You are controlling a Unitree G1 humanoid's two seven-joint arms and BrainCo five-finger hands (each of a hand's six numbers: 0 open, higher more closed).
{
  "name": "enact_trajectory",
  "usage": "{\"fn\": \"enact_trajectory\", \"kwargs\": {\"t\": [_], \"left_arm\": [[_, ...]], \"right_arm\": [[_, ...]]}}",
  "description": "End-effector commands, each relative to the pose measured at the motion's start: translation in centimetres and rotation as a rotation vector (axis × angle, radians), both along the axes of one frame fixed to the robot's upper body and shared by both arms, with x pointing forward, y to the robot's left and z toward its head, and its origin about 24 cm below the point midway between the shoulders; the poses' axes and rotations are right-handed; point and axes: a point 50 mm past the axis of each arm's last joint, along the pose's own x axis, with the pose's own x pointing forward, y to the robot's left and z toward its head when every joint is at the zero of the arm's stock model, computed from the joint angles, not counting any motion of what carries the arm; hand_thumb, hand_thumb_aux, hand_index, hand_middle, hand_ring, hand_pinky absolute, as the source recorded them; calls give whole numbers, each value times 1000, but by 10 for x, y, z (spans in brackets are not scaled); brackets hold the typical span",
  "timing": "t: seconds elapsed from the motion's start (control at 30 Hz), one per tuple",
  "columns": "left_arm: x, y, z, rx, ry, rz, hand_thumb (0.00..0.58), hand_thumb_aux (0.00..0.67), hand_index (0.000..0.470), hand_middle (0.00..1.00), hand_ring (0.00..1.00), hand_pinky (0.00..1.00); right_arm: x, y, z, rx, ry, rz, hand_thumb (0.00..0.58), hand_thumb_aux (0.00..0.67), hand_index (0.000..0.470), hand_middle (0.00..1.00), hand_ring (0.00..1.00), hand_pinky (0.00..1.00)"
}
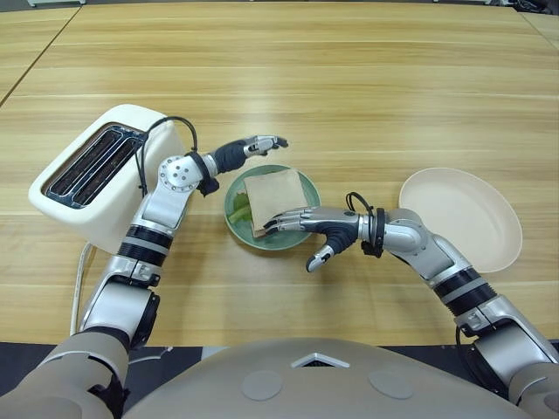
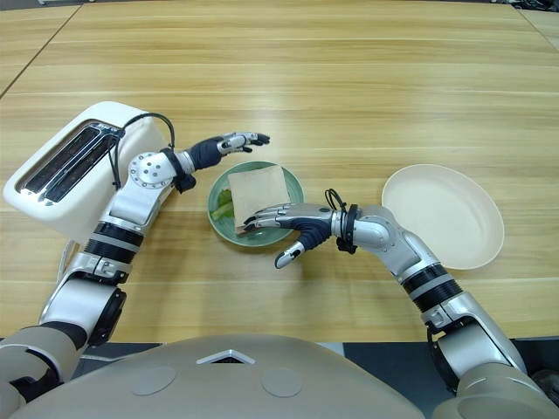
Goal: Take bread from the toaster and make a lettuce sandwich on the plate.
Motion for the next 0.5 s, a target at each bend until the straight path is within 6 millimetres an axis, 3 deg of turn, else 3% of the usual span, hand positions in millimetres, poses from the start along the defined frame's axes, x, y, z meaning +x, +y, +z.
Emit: {"fn": "enact_trajectory", "kwargs": {"t": [0.03, 0.2, 0.33, 0.4, 0.43, 0.47, 0.5], "left_arm": [[3, 3, 22, -50, -96, 35, 0, 0, 0, 0, 0, 0], [1, 6, 42, -110, -208, 46, 0, 0, 0, 0, 0, 0], [-8, 7, 42, -99, -228, -8, 0, 0, 0, 0, 0, 0], [-15, 11, 40, -132, -193, -53, 0, 0, 0, 0, 0, 0], [-19, 15, 40, -162, -167, -75, 49, 29, 20, 0, 0, 0], [-24, 20, 40, -192, -141, -102, 234, 152, 107, 576, 576, 576], [-28, 24, 39, -221, -115, -126, 501, 423, 297, 1000, 1000, 1000]], "right_arm": [[-19, -20, -47, -261, 177, -8, 0, 0, 0, 0, 0, 0], [-12, -14, -38, -182, 125, -28, 0, 0, 0, 0, 0, 0], [9, -1, 17, 206, 6, -114, 0, 0, 0, 0, 0, 0], [11, -3, 44, 381, 29, -127, 0, 0, 0, 0, 0, 0], [9, -6, 54, 451, 56, -124, 0, 0, 0, 0, 0, 0], [7, -8, 64, 510, 85, -113, 0, 0, 0, 0, 0, 0], [5, -10, 71, 553, 110, -101, 92, 55, 39, 0, 0, 0]]}}
